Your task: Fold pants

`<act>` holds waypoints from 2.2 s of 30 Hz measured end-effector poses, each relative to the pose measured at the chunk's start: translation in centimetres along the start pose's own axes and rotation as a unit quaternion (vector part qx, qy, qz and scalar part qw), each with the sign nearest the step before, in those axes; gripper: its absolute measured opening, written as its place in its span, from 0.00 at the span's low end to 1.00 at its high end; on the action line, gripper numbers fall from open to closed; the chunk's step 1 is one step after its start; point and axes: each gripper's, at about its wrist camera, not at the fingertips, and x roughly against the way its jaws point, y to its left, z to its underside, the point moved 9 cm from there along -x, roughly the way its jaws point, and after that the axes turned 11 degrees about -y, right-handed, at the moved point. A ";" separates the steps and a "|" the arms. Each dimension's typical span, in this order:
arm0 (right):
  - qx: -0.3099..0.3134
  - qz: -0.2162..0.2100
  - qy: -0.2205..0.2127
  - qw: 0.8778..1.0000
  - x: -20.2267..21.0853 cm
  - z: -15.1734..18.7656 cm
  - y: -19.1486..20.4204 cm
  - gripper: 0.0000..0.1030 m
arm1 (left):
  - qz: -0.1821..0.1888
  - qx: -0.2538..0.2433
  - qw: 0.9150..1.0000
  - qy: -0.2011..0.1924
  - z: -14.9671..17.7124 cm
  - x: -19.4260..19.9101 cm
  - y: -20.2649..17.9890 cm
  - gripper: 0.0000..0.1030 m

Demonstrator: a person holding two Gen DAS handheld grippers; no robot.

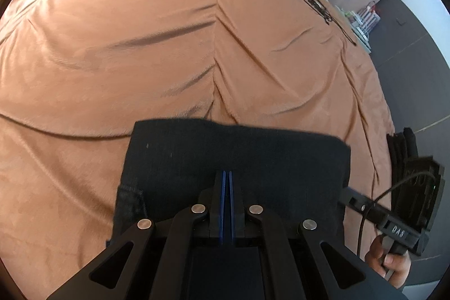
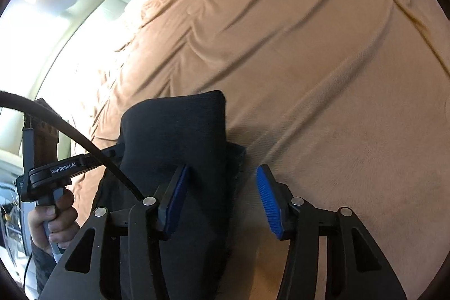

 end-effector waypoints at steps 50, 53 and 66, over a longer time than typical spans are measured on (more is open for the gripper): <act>-0.039 -0.156 0.069 0.985 1.7 3.3 1.3 0.34 | 0.031 0.107 0.994 -0.008 7.2 6.1 8.2 0.59; -0.060 -0.140 0.091 0.984 1.2 4.4 0.0 0.50 | 0.031 0.102 0.994 -0.008 7.1 6.0 8.1 0.59; -0.071 -0.177 0.095 0.977 -1.6 4.3 1.4 0.57 | 0.059 0.121 0.991 -0.003 7.1 5.0 8.1 0.59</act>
